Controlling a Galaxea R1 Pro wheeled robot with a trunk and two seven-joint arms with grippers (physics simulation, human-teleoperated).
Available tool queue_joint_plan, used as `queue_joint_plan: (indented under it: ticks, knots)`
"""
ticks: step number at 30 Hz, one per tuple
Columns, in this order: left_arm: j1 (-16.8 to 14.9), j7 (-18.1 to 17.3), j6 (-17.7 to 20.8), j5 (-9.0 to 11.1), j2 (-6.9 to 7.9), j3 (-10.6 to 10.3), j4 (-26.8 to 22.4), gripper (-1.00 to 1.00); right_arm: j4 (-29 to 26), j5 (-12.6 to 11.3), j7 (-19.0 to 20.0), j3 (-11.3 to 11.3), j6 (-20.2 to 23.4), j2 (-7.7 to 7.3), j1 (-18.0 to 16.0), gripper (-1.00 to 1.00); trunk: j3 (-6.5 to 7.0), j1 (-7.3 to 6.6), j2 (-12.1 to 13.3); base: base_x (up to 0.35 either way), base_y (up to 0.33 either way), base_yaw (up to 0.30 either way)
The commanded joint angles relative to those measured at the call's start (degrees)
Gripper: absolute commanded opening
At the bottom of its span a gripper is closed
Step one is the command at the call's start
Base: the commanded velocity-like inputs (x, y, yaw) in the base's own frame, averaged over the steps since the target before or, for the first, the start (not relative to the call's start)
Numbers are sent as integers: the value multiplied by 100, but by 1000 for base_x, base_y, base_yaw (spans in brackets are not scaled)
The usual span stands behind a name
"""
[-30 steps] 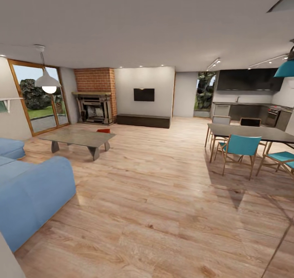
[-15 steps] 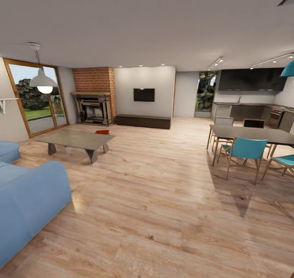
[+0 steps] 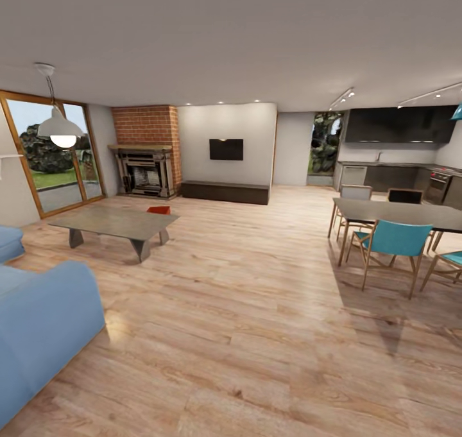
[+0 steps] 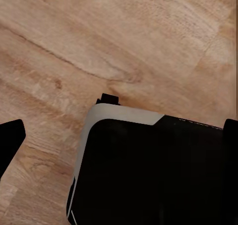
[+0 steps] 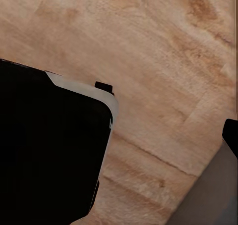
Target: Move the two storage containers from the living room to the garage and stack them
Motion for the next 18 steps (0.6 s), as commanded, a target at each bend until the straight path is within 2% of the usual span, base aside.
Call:
queue_joint_plan:
  ticks: [1,18]
  knots:
    - [-2,-13,-8,18,1,43,5,100,18,57,-19,6,-28,0,-6,100,-2,5,-3,323,0,0]
    - [-2,-13,-16,19,1,43,5,100,18,62,-19,-1,-34,-17,-6,100,-2,5,-3,323,0,0]
